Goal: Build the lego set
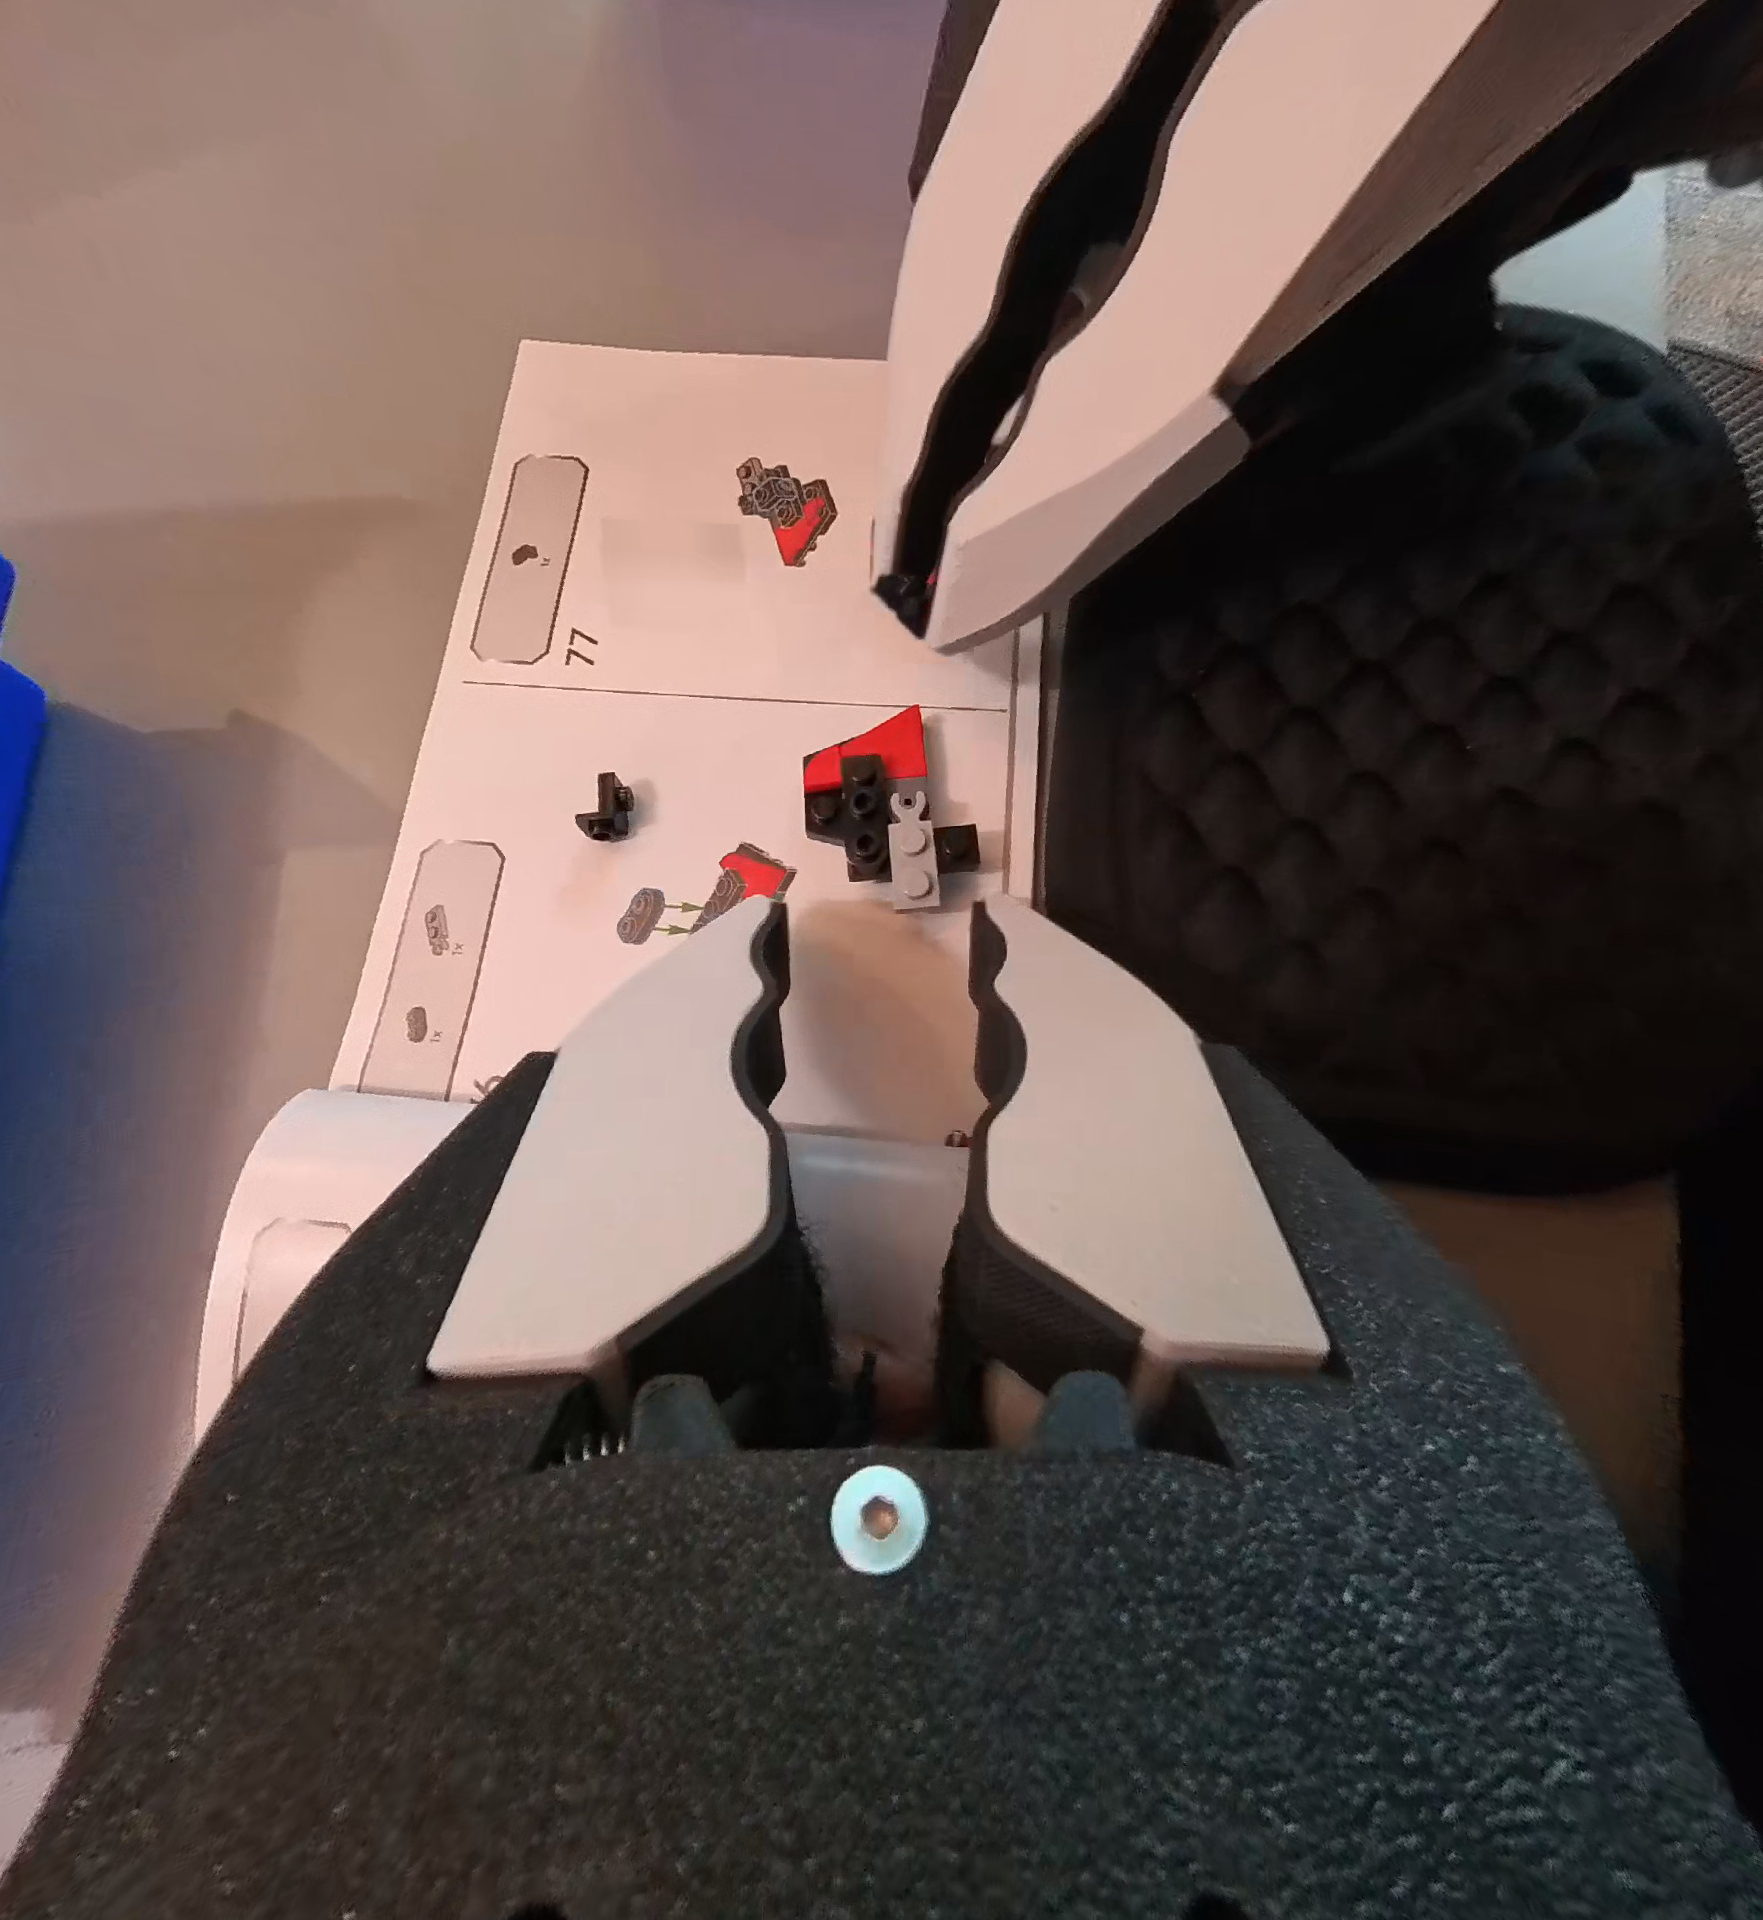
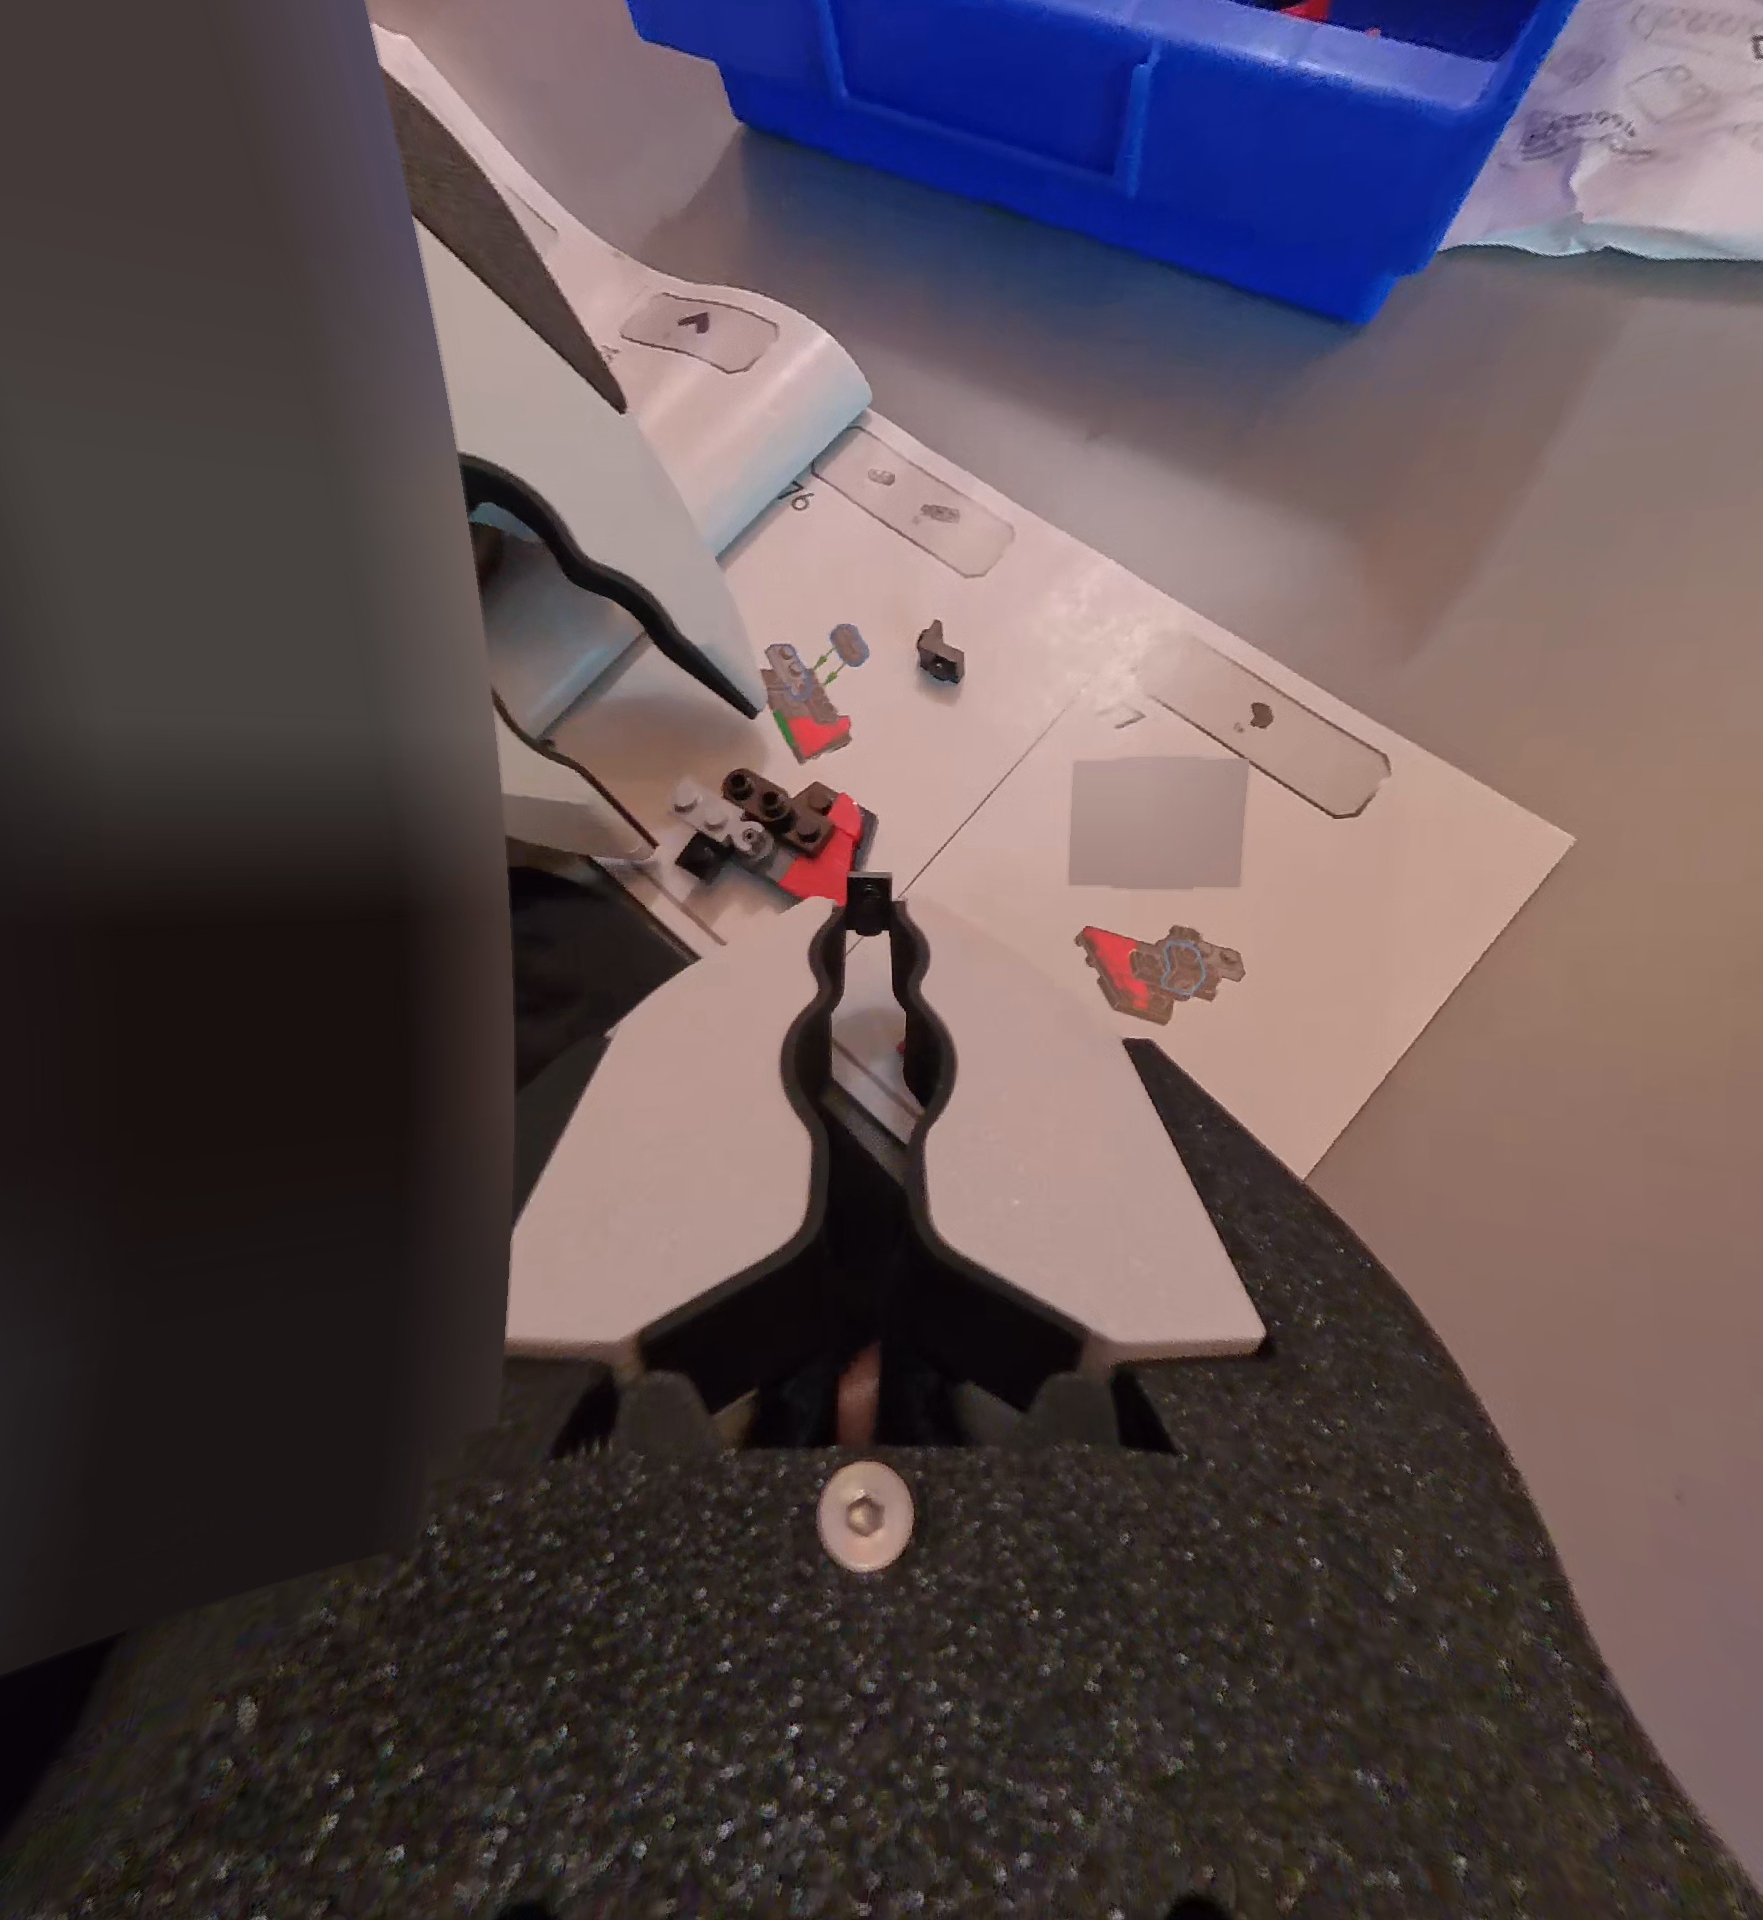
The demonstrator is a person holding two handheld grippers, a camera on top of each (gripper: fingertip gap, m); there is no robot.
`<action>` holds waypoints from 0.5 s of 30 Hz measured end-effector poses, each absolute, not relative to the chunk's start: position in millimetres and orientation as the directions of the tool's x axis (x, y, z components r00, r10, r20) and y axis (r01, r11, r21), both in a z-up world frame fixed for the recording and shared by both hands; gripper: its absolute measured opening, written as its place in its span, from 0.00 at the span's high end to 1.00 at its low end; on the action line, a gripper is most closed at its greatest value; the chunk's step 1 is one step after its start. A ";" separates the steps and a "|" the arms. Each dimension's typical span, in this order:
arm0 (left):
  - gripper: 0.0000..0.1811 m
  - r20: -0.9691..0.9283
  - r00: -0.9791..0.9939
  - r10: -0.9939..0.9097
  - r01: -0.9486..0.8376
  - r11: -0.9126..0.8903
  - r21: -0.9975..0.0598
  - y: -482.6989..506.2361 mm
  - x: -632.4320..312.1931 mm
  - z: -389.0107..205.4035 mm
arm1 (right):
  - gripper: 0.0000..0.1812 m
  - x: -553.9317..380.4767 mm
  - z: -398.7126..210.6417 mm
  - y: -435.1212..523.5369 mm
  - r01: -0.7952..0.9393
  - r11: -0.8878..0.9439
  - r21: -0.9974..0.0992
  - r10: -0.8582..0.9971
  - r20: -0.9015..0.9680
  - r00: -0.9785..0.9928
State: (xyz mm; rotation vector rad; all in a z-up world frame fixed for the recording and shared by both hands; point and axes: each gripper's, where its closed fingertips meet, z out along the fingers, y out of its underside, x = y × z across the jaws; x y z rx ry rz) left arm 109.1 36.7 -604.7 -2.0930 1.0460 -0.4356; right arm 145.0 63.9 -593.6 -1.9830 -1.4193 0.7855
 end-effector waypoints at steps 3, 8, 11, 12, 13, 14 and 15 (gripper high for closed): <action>0.83 -0.033 0.617 -0.786 -0.540 -0.393 -0.744 38.6 107.5 -605.0 | 0.96 142.8 -596.9 70.8 0.620 -0.281 -0.732 0.946 -0.105 0.306; 0.84 -0.037 0.636 -0.771 -0.533 -0.404 -0.743 43.0 103.5 -604.6 | 0.95 141.2 -603.2 67.5 0.664 -0.281 -0.693 0.948 -0.091 0.306; 0.85 -0.043 0.649 -0.760 -0.530 -0.411 -0.741 45.5 100.4 -604.9 | 0.95 136.6 -604.6 54.3 0.677 -0.289 -0.676 0.954 -0.148 0.259; 0.85 -0.046 0.656 -0.753 -0.528 -0.416 -0.740 46.7 98.8 -604.9 | 0.95 135.0 -604.1 48.8 0.682 -0.282 -0.675 0.958 -0.163 0.235; 0.85 -0.049 0.665 -0.745 -0.526 -0.421 -0.739 48.1 96.7 -605.1 | 0.95 134.4 -603.0 44.7 0.686 -0.273 -0.675 0.962 -0.169 0.216; 0.85 -0.050 0.671 -0.739 -0.525 -0.426 -0.737 48.9 94.9 -605.5 | 0.95 134.7 -600.8 44.4 0.684 -0.266 -0.679 0.964 -0.164 0.211; 0.85 -0.048 0.673 -0.738 -0.523 -0.429 -0.736 48.7 94.4 -605.7 | 0.96 135.7 -598.3 47.9 0.677 -0.265 -0.687 0.963 -0.151 0.223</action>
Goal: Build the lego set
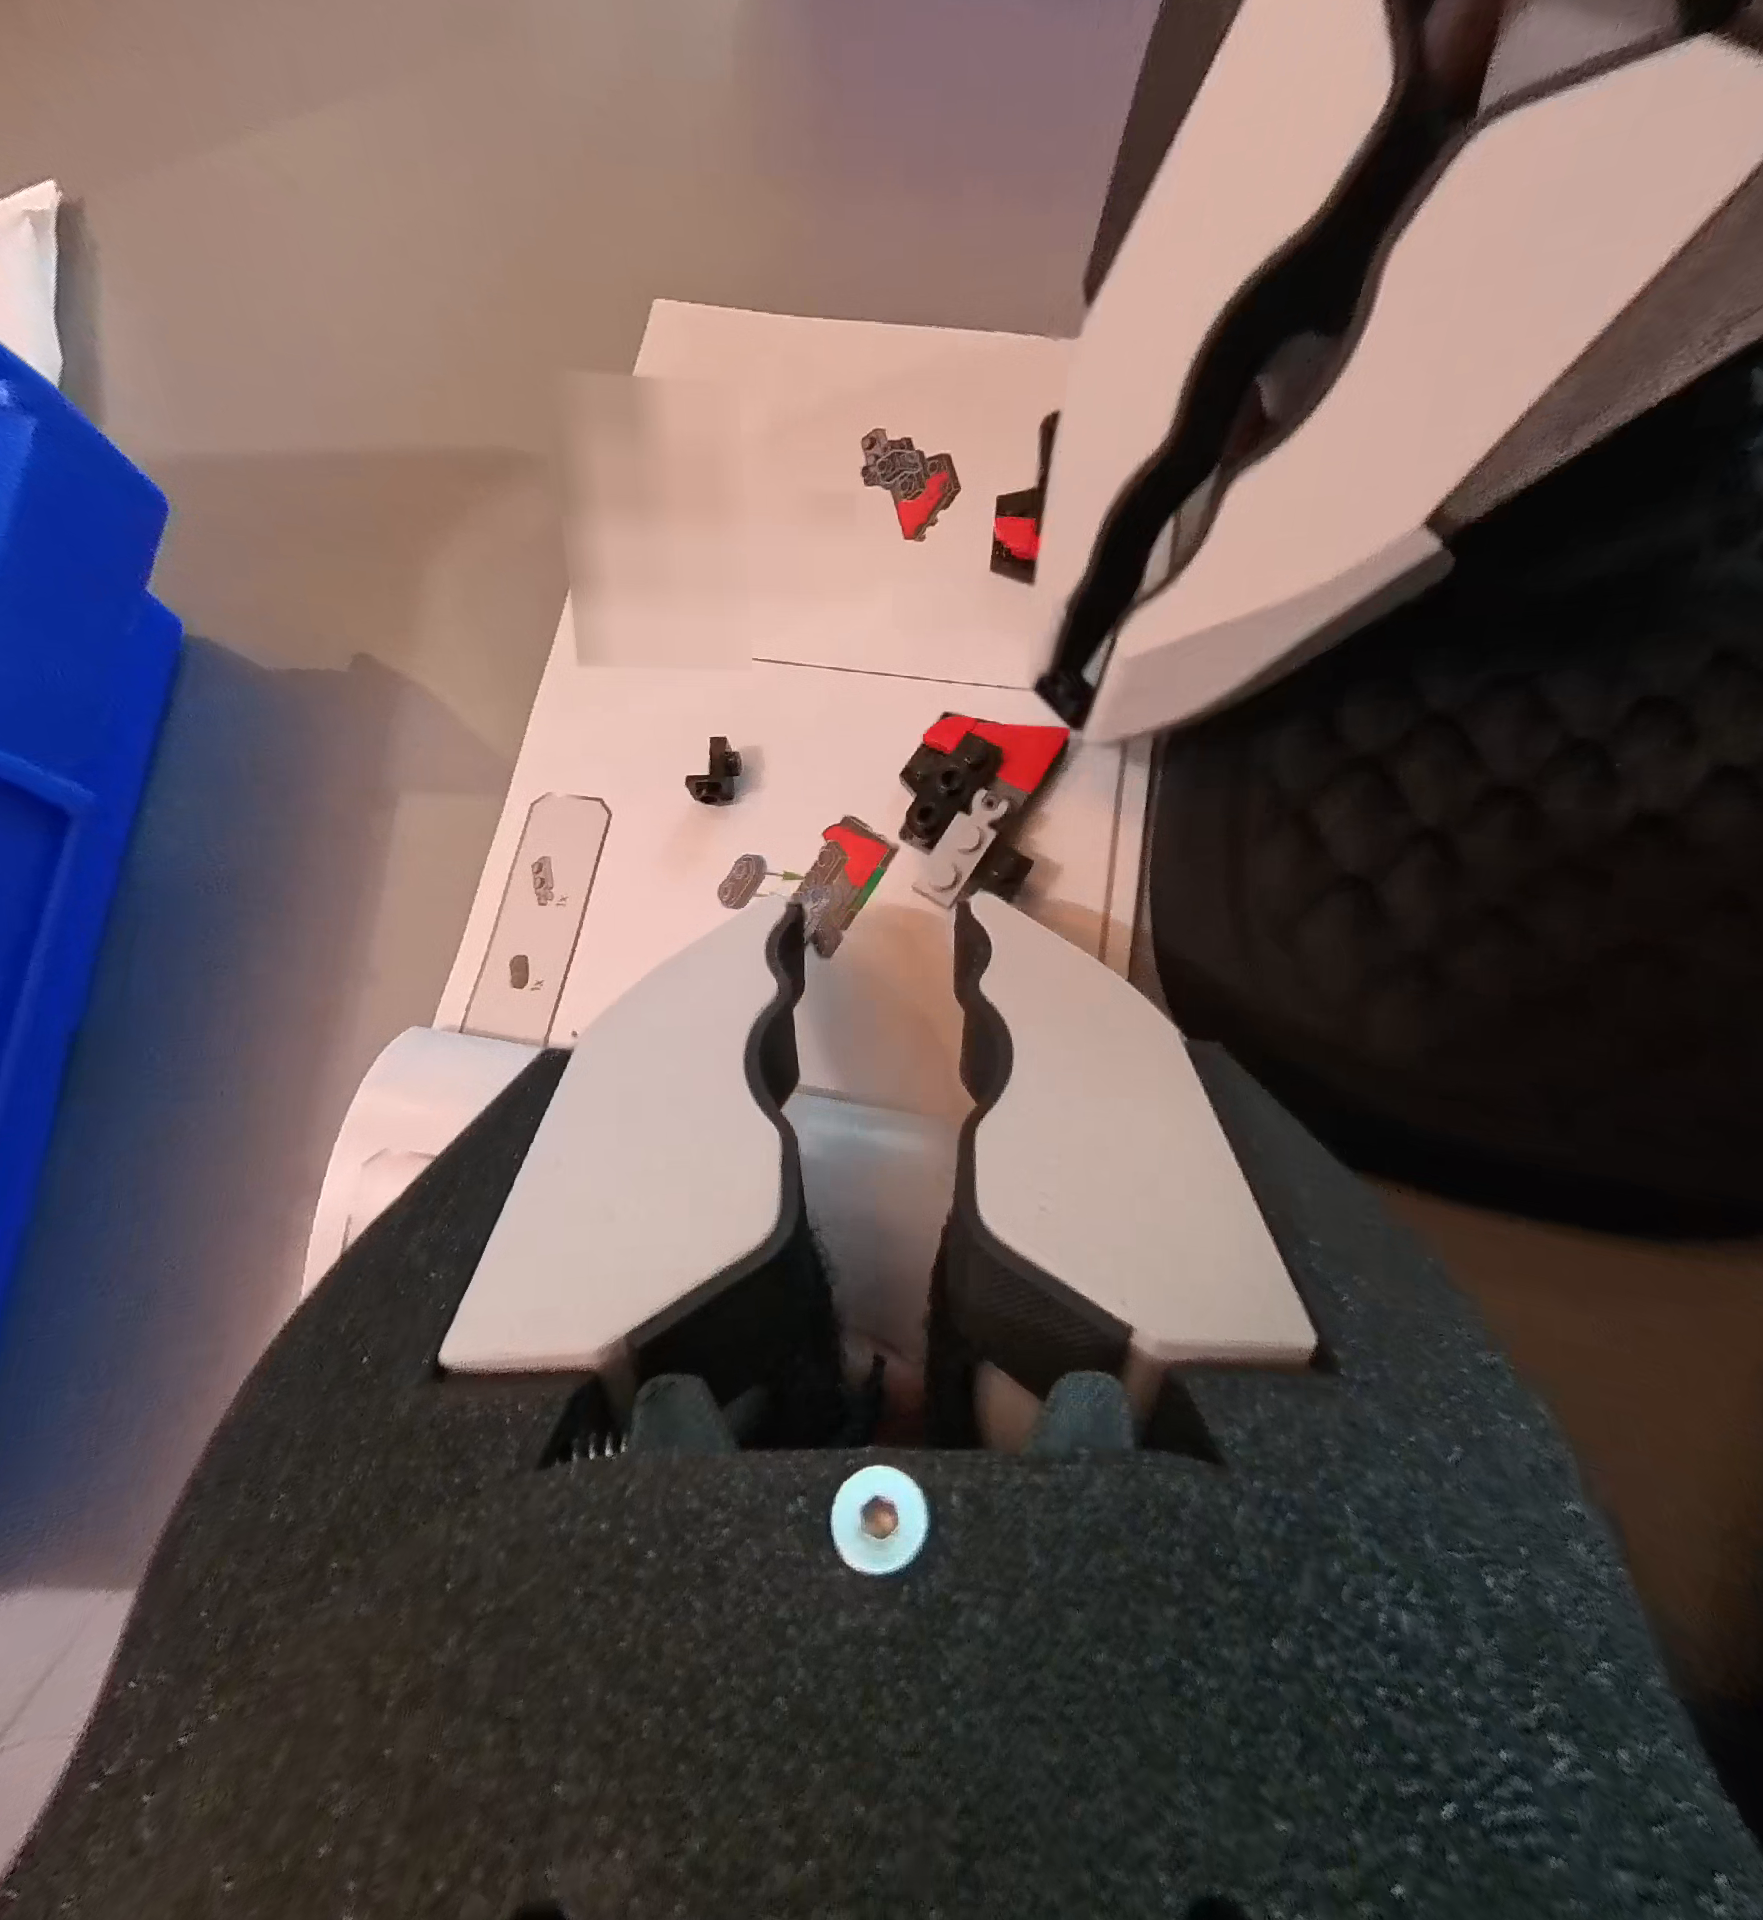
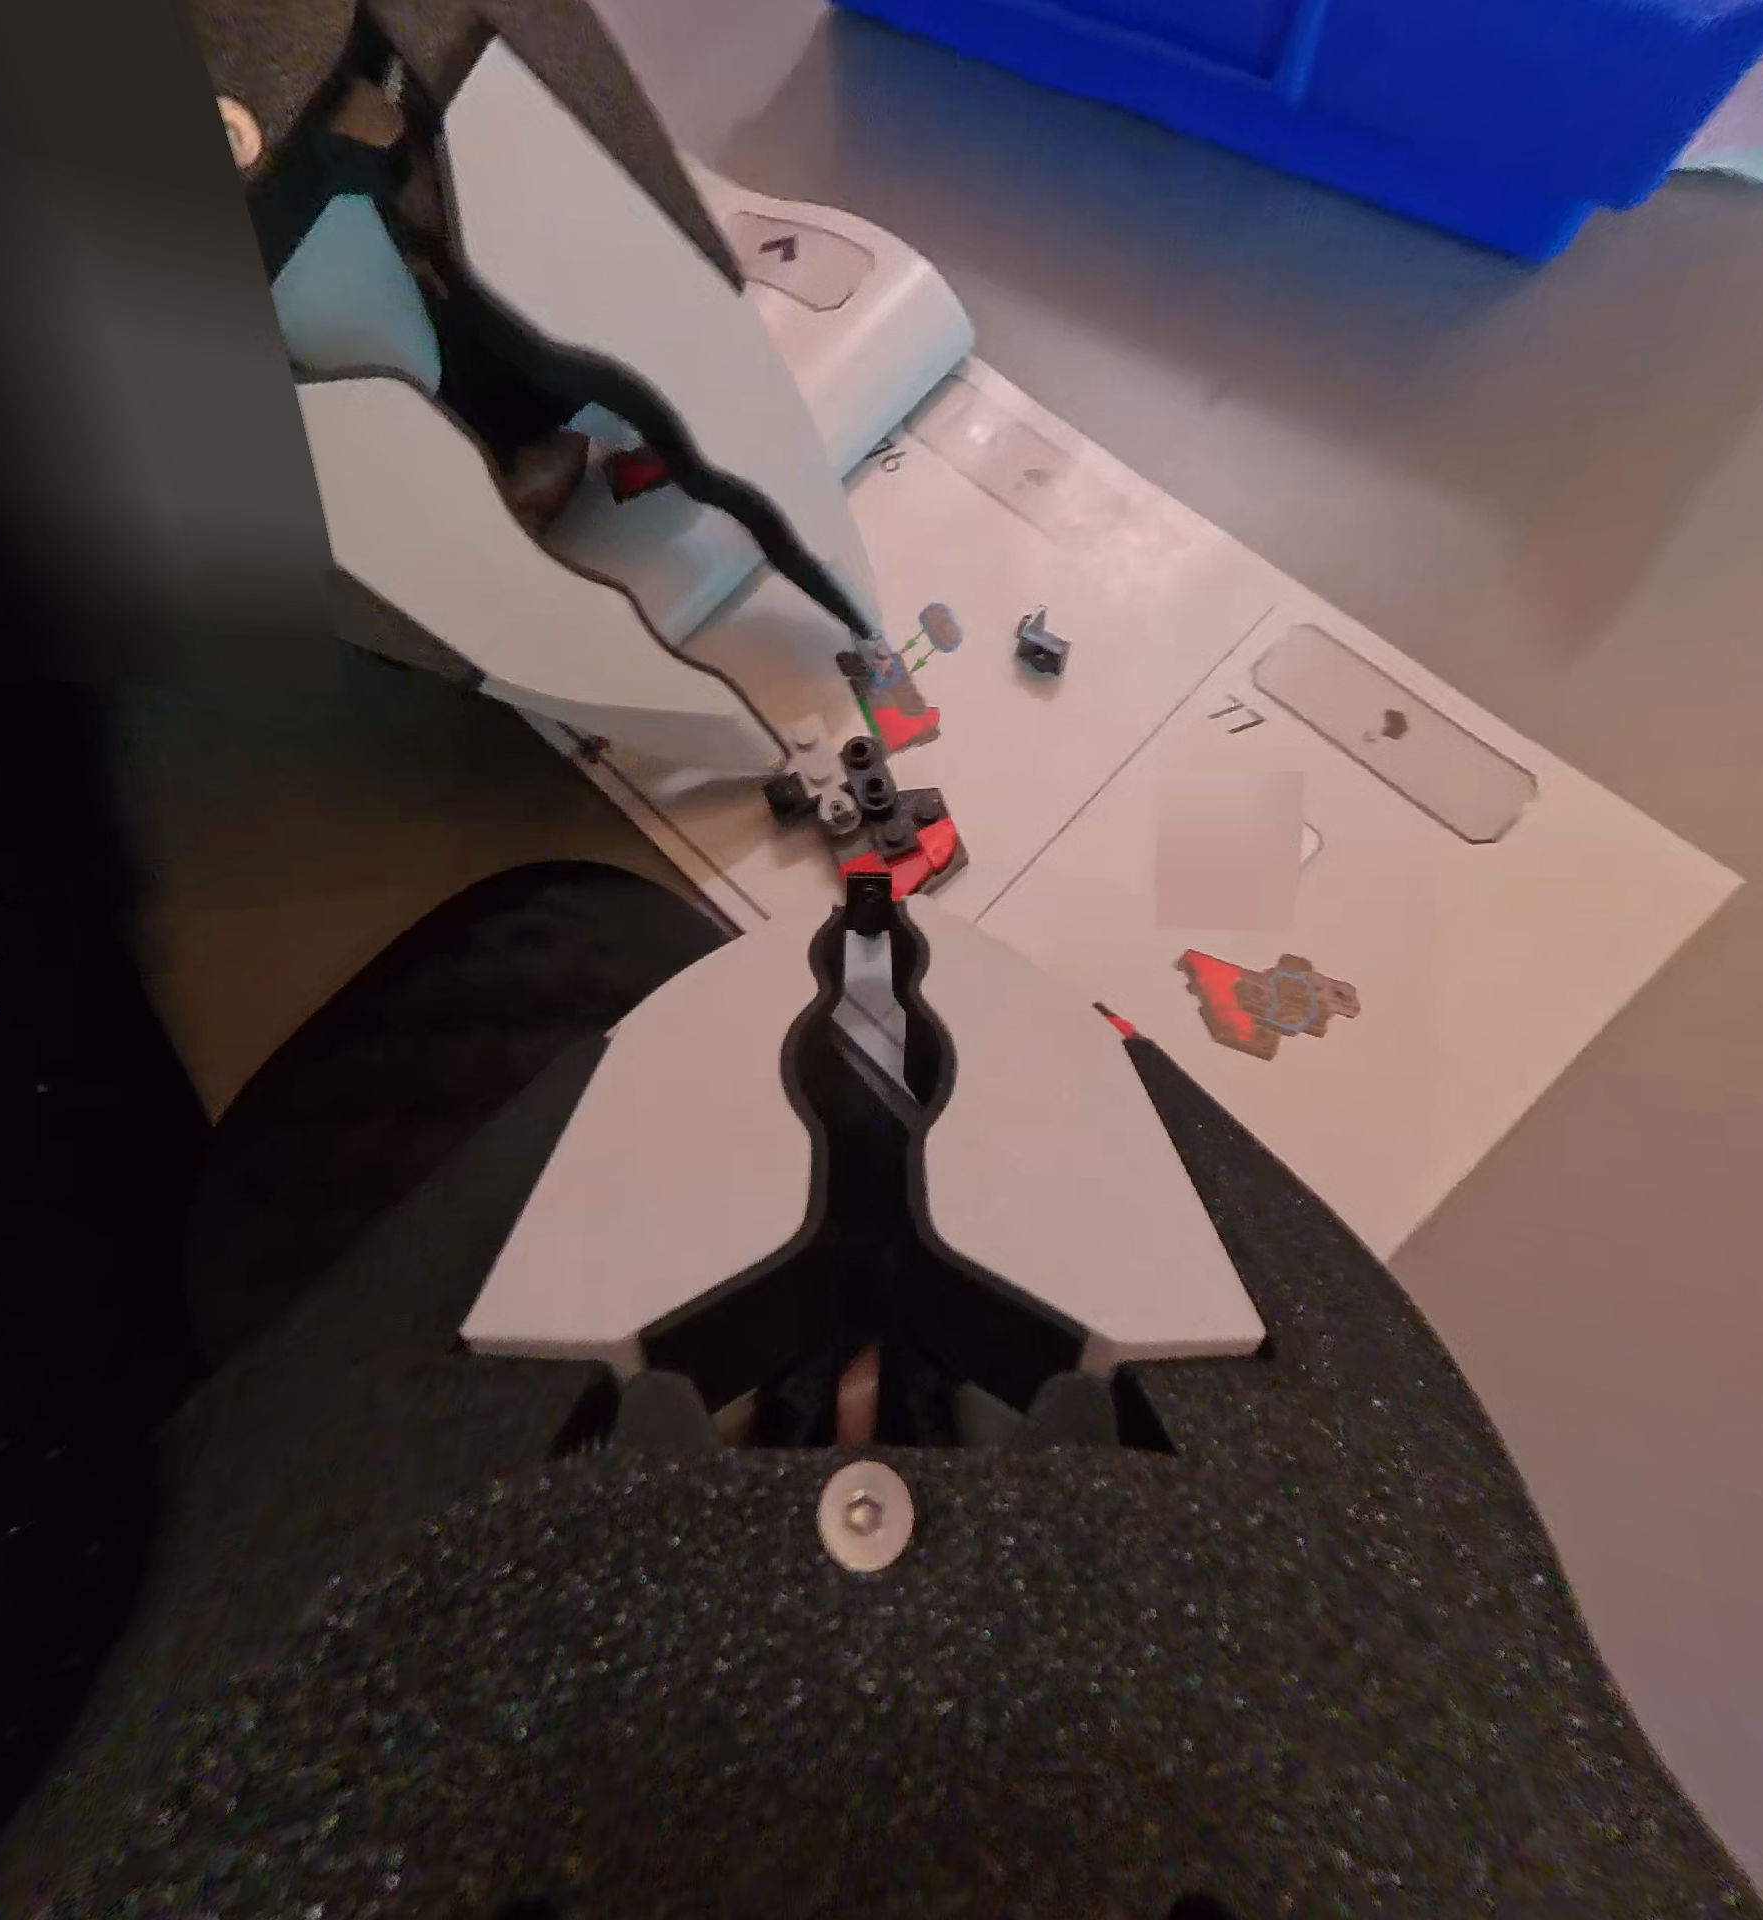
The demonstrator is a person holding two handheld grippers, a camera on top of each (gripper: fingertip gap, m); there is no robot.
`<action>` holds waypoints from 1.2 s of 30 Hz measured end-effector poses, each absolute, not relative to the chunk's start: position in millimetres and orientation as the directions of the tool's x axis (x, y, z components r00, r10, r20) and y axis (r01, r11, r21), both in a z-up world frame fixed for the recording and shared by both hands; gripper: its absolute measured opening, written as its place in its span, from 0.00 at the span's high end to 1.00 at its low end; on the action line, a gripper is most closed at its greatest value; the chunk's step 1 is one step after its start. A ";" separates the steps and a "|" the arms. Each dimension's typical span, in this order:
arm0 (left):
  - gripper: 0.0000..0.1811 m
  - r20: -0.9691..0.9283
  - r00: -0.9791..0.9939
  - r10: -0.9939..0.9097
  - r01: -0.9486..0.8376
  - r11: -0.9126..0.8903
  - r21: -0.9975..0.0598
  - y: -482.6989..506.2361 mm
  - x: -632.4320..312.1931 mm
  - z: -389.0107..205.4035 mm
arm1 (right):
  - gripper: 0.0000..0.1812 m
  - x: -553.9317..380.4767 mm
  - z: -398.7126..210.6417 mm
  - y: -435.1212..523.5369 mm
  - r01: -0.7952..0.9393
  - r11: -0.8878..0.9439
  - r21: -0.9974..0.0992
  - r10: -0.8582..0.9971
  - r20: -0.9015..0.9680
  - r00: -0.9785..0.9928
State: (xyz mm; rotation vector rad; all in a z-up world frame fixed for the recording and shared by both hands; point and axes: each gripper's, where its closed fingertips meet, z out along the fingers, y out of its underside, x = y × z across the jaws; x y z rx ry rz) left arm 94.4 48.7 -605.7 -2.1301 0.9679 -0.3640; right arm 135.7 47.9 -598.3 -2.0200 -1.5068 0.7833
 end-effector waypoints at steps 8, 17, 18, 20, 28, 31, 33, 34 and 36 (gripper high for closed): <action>0.87 -0.069 0.679 -0.731 -0.541 -0.435 -0.719 51.0 92.3 -608.1 | 0.95 135.7 -609.6 51.5 0.722 -0.265 -0.639 0.962 -0.123 0.244; 0.86 -0.034 0.693 -0.720 -0.522 -0.469 -0.712 50.0 88.3 -607.4 | 0.95 142.6 -598.5 69.1 0.684 -0.299 -0.666 0.947 -0.120 0.297; 0.84 -0.012 0.687 -0.726 -0.512 -0.472 -0.718 47.3 90.7 -606.7 | 0.96 141.9 -599.8 73.7 0.692 -0.289 -0.661 0.948 -0.096 0.304; 0.83 0.023 0.674 -0.739 -0.495 -0.475 -0.727 44.1 95.6 -605.4 | 0.96 136.7 -603.5 76.7 0.717 -0.264 -0.645 0.954 -0.065 0.293; 0.82 -0.017 0.693 -0.721 -0.526 -0.490 -0.695 56.7 88.5 -608.8 | 0.95 135.8 -605.4 51.2 0.735 -0.265 -0.624 0.963 -0.136 0.232; 0.82 -0.026 0.710 -0.704 -0.516 -0.495 -0.699 60.9 85.1 -605.1 | 0.95 143.0 -602.3 39.4 0.733 -0.264 -0.627 0.964 -0.151 0.218; 0.82 0.001 0.706 -0.708 -0.504 -0.503 -0.702 56.4 86.8 -604.1 | 0.95 146.2 -599.2 49.1 0.709 -0.281 -0.647 0.957 -0.137 0.255; 0.81 0.023 0.696 -0.718 -0.498 -0.505 -0.705 52.5 90.3 -603.7 | 0.95 146.8 -598.9 56.2 0.697 -0.294 -0.654 0.952 -0.132 0.278; 0.80 0.044 0.678 -0.734 -0.499 -0.504 -0.705 47.2 96.4 -604.2 | 0.95 145.0 -600.5 68.6 0.691 -0.299 -0.659 0.946 -0.108 0.307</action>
